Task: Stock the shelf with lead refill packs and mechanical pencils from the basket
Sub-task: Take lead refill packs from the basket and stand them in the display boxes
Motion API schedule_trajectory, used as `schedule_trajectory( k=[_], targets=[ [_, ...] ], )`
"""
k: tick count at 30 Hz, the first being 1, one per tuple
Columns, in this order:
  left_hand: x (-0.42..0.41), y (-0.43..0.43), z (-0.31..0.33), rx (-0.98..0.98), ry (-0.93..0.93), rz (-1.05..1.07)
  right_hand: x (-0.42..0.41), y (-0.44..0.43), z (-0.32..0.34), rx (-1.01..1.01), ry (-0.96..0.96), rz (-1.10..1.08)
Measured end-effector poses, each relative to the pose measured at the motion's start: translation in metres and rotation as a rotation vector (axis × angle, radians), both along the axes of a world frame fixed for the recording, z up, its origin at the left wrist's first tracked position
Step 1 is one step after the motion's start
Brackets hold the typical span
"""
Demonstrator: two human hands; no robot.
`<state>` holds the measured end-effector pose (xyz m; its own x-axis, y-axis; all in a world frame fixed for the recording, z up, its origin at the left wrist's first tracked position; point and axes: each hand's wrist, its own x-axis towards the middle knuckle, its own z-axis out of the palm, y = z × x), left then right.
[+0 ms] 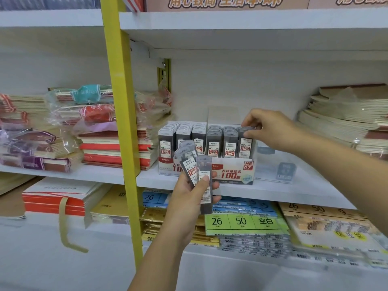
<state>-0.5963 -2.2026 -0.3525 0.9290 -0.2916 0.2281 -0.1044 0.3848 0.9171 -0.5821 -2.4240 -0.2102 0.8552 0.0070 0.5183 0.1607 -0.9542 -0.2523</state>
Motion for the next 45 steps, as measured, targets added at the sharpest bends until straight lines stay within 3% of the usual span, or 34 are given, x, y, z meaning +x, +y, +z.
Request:
schedule_trajectory(
  k=[3, 9, 12, 16, 18, 24, 31, 34, 38, 41, 45],
  targets=[
    [0.0, -0.001, -0.001, 0.014, -0.01, -0.022, 0.006, 0.001, -0.008, -0.155, -0.072, -0.06],
    [-0.003, 0.0, -0.001, 0.025, -0.009, -0.033, -0.008, 0.004, -0.017, -0.179, -0.223, -0.144],
    [-0.008, 0.002, 0.0, 0.036, -0.041, -0.054, -0.038, 0.025, -0.034, 0.017, -0.272, 0.048],
    [-0.015, 0.001, 0.003, 0.062, -0.095, -0.086, -0.063, 0.055, -0.057, 0.404, 0.084, 0.285],
    [-0.018, -0.001, 0.003, 0.076, -0.095, -0.096, -0.065, 0.061, -0.065, 0.573, 0.141, 0.343],
    [-0.018, 0.003, -0.004, 0.073, 0.003, -0.154, -0.064, 0.043, -0.063, 0.822, 0.049, 0.291],
    [-0.016, -0.001, -0.005, 0.088, -0.009, -0.141, -0.065, 0.031, -0.057, 0.844, 0.014, 0.297],
    [-0.012, -0.004, -0.004, 0.083, -0.004, -0.107, -0.065, 0.018, -0.031, 0.775, -0.188, 0.234],
    [-0.007, -0.005, -0.003, 0.102, -0.022, -0.075, -0.057, 0.002, 0.005, 0.367, -0.331, 0.184],
    [-0.004, -0.004, -0.004, 0.104, -0.032, -0.053, -0.041, 0.0, 0.01, 0.119, -0.284, 0.109],
    [-0.003, -0.002, -0.004, 0.105, -0.035, -0.039, -0.017, 0.001, 0.002, 0.038, -0.088, 0.05]
  ],
)
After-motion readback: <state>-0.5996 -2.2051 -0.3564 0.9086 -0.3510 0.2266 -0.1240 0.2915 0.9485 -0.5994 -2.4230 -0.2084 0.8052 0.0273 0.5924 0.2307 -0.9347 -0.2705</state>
